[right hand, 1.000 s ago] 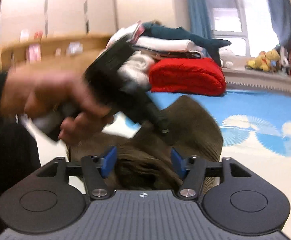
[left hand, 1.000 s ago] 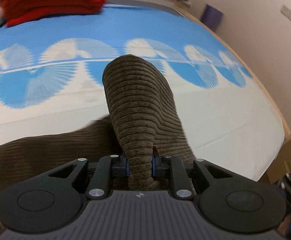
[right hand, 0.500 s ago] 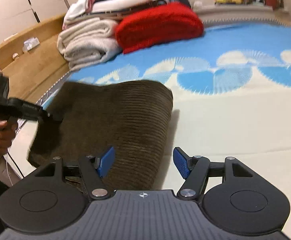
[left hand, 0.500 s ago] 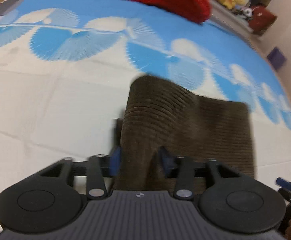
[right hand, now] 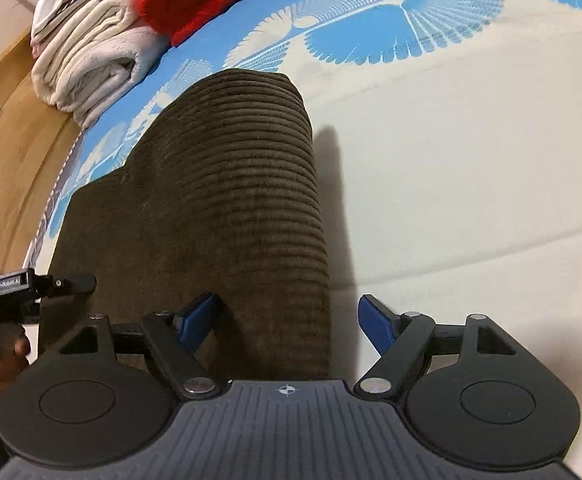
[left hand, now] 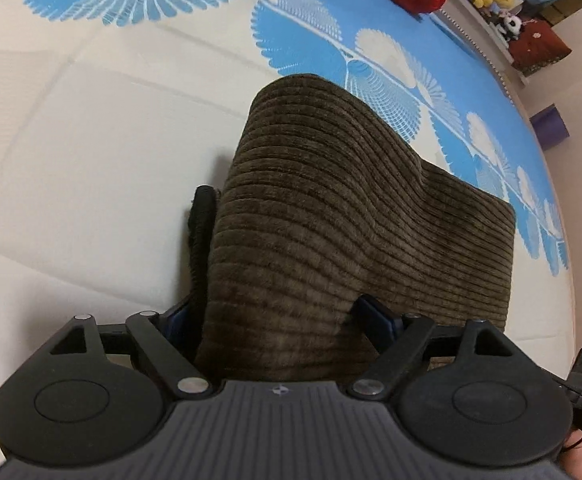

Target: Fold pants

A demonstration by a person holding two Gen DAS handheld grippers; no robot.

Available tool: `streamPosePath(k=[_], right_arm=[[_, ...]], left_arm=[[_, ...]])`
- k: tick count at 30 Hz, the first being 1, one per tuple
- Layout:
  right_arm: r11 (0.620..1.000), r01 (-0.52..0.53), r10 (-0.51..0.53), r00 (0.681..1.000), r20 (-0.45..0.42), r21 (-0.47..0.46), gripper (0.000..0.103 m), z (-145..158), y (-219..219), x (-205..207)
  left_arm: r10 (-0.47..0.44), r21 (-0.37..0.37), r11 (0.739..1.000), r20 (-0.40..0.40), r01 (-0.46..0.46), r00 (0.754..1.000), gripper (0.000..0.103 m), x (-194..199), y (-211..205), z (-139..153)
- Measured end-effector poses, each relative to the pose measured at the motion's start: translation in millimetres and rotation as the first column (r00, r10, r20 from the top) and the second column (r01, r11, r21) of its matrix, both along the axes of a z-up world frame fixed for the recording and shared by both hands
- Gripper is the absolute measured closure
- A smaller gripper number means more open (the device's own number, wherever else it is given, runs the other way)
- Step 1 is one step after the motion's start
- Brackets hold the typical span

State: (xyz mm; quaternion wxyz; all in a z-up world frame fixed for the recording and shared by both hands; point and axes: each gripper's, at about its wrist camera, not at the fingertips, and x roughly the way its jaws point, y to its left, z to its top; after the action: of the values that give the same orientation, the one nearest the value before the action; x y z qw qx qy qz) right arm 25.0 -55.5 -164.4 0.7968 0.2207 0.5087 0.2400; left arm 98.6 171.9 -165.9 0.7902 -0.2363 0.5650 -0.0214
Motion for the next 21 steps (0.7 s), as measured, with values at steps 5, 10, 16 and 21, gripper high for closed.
streamPosePath(k=[5, 10, 16, 21], right_arm=[[0.999, -0.046, 0.046, 0.996, 0.073, -0.006, 0.067, 17.1, 9.9, 6.1], [0.999, -0.047, 0.048, 0.991, 0.126, -0.003, 0.081, 47.7, -11.7, 25.9], [0.999, -0.025, 0.034, 0.982, 0.188, -0.048, 0.083, 86.8, -74.0, 63.7], [0.997, 0.029, -0.011, 0.973, 0.232, -0.077, 0.082, 104.5, -147.3, 92.9]], left_arm=[[-0.005, 0.047, 0.999, -0.026, 0.006, 1.0, 0.033, 9.8, -8.4, 5.8], [-0.016, 0.041, 0.999, 0.034, 0.015, 0.999, 0.058, 22.1, -38.0, 30.5], [-0.09, -0.006, 0.996, 0.134, 0.092, 0.987, 0.064, 62.3, -122.8, 53.5], [-0.132, -0.035, 0.989, 0.185, 0.141, 0.974, 0.049, 96.5, -177.1, 50.7]])
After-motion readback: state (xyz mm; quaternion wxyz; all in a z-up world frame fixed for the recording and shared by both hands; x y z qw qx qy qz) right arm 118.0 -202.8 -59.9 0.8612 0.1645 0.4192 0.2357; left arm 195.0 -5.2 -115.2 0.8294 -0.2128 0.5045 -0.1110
